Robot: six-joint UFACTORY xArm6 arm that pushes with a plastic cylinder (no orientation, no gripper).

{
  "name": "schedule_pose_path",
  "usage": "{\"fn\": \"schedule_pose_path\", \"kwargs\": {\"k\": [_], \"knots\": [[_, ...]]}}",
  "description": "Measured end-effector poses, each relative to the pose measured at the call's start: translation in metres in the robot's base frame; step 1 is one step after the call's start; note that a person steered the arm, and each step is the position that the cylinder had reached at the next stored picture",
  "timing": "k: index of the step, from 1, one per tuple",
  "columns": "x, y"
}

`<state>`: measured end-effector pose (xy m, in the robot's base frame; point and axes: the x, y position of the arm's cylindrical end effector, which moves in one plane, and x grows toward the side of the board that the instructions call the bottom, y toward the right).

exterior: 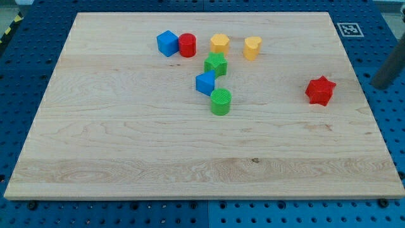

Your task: Move the red star to the bottom center

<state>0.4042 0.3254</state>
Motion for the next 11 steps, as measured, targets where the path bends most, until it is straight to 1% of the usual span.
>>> {"fn": "schedule_pose_path", "kwargs": {"k": [1, 2, 5, 7, 9, 10, 11], "knots": [[-0.009, -0.029], [-0.005, -0.062], [0.033, -0.113], [0.052, -0.137], [0.057, -0.148], [0.066, -0.149], [0.084, -0.149]]}}
